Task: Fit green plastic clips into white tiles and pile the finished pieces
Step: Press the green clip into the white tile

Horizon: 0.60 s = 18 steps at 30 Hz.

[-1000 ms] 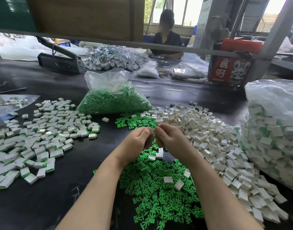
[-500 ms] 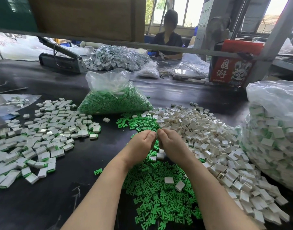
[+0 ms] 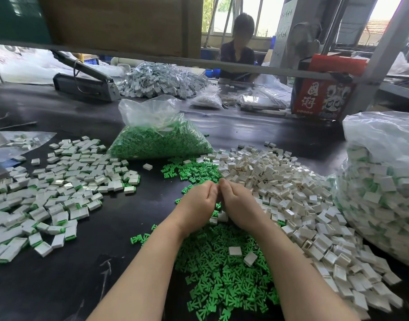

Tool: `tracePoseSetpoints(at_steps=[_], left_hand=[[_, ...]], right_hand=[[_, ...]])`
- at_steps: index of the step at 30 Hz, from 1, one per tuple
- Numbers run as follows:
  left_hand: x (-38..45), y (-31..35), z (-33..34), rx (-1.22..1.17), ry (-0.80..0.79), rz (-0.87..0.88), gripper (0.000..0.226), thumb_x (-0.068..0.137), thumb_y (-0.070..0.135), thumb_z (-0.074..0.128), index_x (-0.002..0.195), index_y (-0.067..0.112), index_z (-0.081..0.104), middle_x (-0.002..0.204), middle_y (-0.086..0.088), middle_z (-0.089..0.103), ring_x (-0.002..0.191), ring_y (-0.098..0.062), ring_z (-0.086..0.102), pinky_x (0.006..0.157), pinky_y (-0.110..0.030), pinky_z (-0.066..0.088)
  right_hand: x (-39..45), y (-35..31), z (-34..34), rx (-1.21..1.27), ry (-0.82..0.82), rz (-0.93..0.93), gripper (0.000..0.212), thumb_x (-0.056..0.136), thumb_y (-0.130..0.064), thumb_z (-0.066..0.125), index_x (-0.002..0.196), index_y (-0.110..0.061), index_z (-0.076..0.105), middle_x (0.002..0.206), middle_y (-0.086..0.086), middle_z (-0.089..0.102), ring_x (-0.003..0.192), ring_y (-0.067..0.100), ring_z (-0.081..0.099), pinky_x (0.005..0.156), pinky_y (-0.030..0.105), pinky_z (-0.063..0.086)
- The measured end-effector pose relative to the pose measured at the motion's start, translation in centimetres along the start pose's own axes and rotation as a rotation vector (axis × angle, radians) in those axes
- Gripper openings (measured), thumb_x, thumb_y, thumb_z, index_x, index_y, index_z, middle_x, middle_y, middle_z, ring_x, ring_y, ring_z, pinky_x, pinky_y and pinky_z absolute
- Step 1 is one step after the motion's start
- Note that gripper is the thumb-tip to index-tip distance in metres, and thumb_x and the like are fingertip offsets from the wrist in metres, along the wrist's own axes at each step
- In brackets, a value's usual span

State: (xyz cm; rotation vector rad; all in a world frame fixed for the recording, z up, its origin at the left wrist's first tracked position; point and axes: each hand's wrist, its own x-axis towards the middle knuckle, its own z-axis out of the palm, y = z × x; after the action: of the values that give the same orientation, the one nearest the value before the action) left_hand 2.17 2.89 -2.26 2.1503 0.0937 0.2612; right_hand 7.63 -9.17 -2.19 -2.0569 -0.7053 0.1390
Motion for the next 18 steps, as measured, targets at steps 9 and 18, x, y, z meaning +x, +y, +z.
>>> tracePoseSetpoints(at_steps=[9,18], left_hand=[[0.1,-0.2,0.9,0.127,0.007,-0.019,0.039,0.106,0.035,0.031,0.103,0.012,0.062,0.099,-0.008,0.070,0.092,-0.026,0.064,0.082,-0.044,0.051],[-0.2,0.1,2.0,0.170,0.097,-0.021,0.035,0.106,0.036,0.030,0.080,0.026,0.051,0.077,0.002,0.061,0.071,-0.021,0.056,0.061,-0.032,0.034]], right_hand=[[-0.1,0.1,0.5,-0.198,0.024,-0.034,0.052,0.105,-0.042,0.023,0.070,-0.020,0.054,0.081,0.005,0.064,0.079,0.021,0.058,0.073,0.035,0.043],[0.0,0.7,0.8,-0.271,0.080,-0.031,0.056,0.106,-0.037,0.022,0.064,-0.019,0.055,0.075,0.005,0.063,0.073,0.021,0.056,0.068,0.035,0.041]])
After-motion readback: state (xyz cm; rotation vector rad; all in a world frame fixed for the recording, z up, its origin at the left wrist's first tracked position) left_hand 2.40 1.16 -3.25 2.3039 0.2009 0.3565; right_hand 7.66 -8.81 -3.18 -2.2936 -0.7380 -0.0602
